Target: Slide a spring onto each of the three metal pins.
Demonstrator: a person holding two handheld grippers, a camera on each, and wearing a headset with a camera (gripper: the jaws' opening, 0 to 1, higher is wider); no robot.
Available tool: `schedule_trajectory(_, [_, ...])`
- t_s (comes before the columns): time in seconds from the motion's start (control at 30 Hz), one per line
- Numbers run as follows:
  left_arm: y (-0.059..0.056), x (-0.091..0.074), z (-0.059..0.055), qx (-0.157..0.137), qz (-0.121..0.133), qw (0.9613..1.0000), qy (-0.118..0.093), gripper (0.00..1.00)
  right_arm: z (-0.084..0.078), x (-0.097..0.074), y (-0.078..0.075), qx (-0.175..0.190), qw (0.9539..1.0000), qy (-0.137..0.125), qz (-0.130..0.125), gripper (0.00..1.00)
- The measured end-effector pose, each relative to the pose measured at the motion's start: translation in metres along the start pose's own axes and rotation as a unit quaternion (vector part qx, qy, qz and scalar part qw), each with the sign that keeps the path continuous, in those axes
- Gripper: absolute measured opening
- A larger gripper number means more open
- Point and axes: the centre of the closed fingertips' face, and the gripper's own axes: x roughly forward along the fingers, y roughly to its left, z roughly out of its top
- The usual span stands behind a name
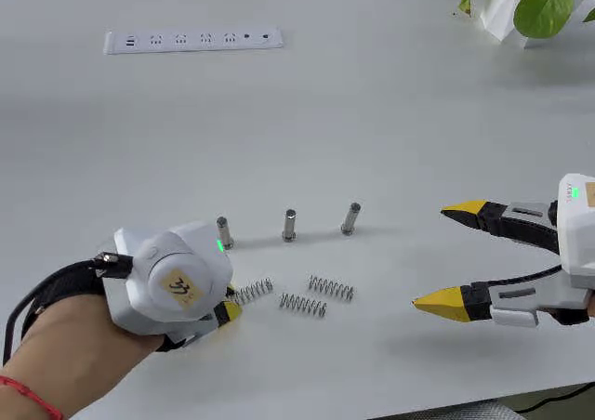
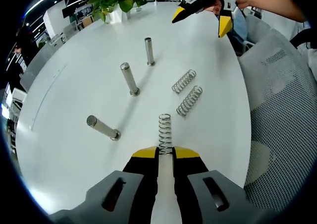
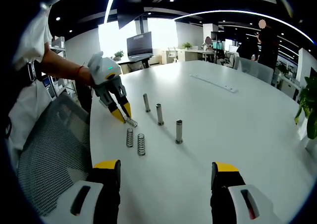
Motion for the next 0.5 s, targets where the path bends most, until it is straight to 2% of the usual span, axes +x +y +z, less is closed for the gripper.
schedule_trajectory(0.5, [-0.0012, 0.0009, -0.0002, -0.001, -0.005, 1.0000, 0.005, 0.07, -0.0033, 0.0003, 0.0021, 0.005, 1.0000, 0.001, 0.000, 0.72])
